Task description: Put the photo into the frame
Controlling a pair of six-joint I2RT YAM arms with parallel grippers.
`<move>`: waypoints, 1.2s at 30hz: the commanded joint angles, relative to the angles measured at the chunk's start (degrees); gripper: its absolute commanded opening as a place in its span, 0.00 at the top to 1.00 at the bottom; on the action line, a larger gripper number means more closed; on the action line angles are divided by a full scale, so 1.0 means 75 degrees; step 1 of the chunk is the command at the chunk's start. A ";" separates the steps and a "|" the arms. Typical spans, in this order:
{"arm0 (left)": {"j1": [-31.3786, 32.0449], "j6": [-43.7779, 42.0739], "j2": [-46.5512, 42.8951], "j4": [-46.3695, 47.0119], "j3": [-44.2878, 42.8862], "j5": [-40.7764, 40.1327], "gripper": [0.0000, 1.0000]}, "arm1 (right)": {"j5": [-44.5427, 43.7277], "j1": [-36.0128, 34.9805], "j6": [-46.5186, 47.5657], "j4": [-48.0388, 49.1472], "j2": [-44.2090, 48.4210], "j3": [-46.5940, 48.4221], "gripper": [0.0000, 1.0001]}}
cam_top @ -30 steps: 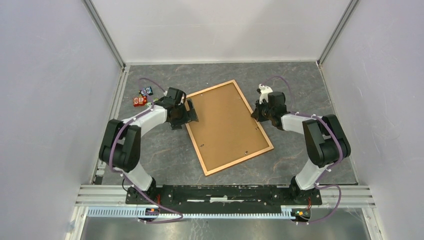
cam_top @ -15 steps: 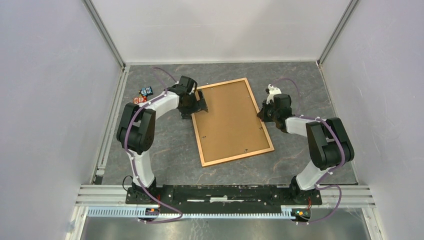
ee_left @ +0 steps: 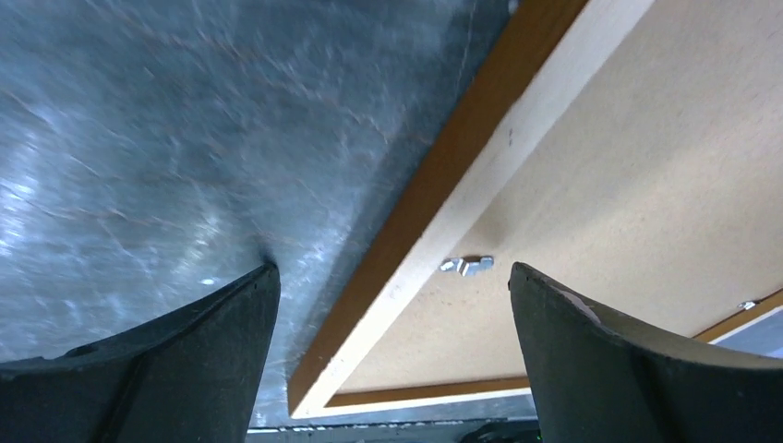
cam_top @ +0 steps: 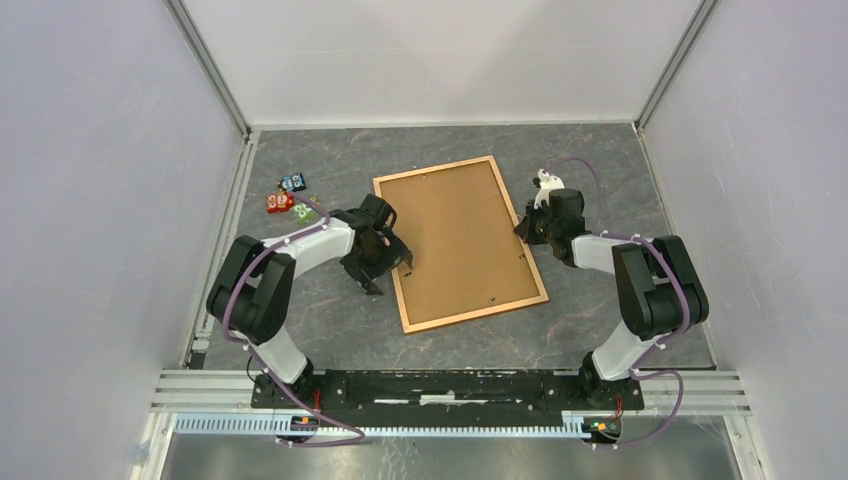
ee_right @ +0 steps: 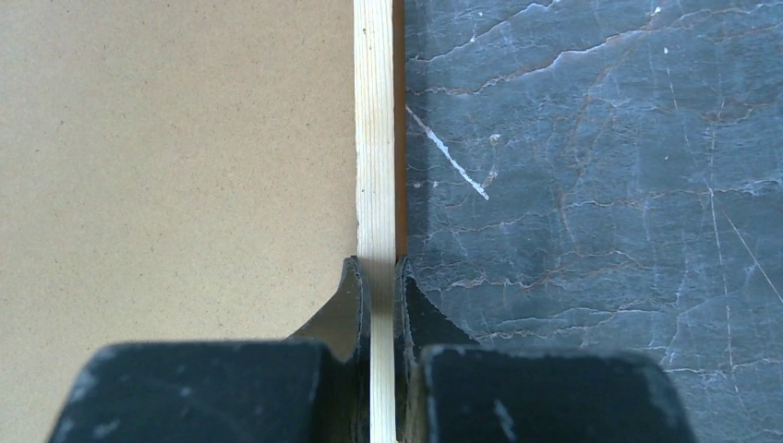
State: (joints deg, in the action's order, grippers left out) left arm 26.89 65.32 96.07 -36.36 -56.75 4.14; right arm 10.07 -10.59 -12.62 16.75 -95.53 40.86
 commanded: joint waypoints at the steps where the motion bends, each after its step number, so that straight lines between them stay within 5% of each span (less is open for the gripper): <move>1: 0.0263 0.1250 0.0253 -0.0198 -0.0014 0.0164 0.01 | 0.0205 0.0019 -0.0228 0.0233 0.0228 -0.0145 1.00; 9: 0.0328 0.2262 0.0155 -0.0799 0.0089 -0.0484 0.05 | 0.0259 0.0023 -0.0216 0.0283 0.0263 -0.0174 1.00; 21: 0.0517 0.2320 0.0407 -0.1298 -0.0039 -0.0532 0.11 | 0.0294 0.0018 -0.0216 0.0321 0.0277 -0.0186 1.00; 36: 0.0586 -0.0321 0.0269 -0.1089 -0.0252 -0.1112 0.74 | 0.0306 0.0027 -0.0201 0.0325 0.0254 -0.0186 1.00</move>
State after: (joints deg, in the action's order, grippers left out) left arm 31.00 71.99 97.60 -41.19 -59.00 0.12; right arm 10.90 -10.59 -12.62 17.85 -95.39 40.21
